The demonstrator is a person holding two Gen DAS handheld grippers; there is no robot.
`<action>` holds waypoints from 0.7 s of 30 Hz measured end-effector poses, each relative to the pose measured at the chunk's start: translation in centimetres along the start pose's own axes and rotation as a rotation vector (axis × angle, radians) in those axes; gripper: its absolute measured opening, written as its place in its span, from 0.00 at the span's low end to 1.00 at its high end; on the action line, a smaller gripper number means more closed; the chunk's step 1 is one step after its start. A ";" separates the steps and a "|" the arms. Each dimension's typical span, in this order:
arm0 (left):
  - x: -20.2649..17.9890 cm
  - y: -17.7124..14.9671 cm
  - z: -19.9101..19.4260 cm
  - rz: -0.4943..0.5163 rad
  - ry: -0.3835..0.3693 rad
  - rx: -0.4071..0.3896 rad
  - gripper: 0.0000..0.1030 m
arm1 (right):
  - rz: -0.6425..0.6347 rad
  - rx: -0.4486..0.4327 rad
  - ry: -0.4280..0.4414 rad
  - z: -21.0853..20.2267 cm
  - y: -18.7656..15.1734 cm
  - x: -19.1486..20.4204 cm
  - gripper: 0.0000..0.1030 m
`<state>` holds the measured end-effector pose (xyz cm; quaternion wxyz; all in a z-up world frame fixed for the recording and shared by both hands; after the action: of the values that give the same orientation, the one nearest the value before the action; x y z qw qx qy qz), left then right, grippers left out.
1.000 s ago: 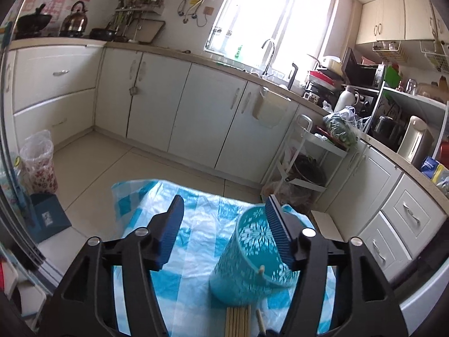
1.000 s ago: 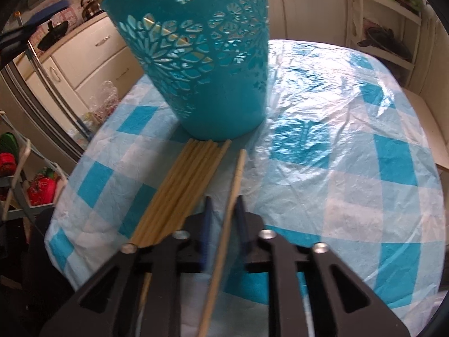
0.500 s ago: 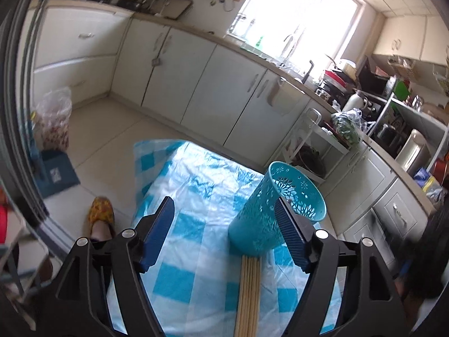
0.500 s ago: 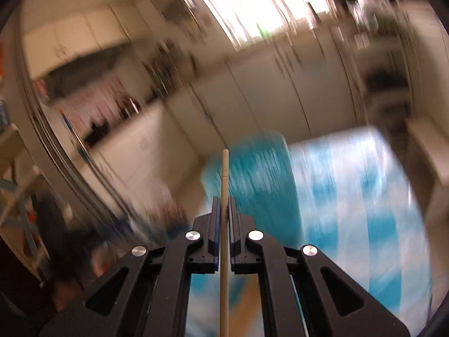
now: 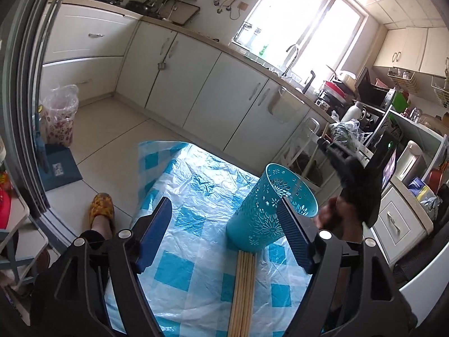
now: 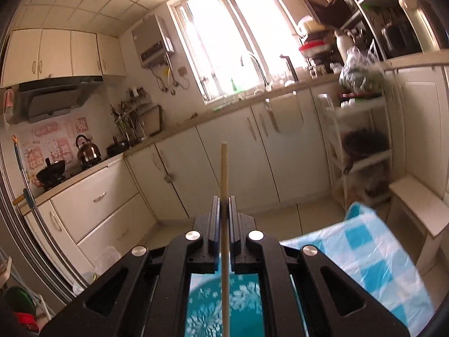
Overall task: Organize utensils
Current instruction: 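Lift the chopstick with the right tool and drop it into the basket, then lower the left tool to the bundle and grasp another chopstick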
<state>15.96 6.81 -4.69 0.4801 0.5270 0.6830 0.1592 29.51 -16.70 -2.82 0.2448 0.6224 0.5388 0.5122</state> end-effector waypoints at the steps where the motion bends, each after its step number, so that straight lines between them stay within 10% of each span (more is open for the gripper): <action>1: 0.0 0.0 0.1 -0.002 -0.002 0.003 0.72 | -0.013 0.007 0.004 -0.5 -0.3 0.3 0.06; 8: -0.4 -0.5 0.4 -0.005 -0.014 0.029 0.72 | -0.086 0.092 0.030 -2.4 -3.1 1.1 0.07; 16: -0.7 -0.7 -0.7 0.004 -0.009 0.026 0.78 | -0.073 0.093 -0.005 -9.8 -5.9 0.2 0.34; 21: -0.7 -1.4 -1.1 0.010 0.009 0.045 0.80 | -0.062 0.411 -0.040 -8.7 -13.6 -1.5 0.24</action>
<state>14.26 5.96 -4.86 0.4641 0.5403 0.6860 0.1485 16.10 -16.13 -11.94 0.1390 0.6525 0.6458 0.3713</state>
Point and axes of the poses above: each gripper's, at about its wrist camera, not at the fingertips, and z roughly the way its jaws point, x to its left, y to its top, the point moved 3 cm from there along z, roughly the way its jaws point, and after that the axes turned 2 degrees about x, right-handed, at the moved point
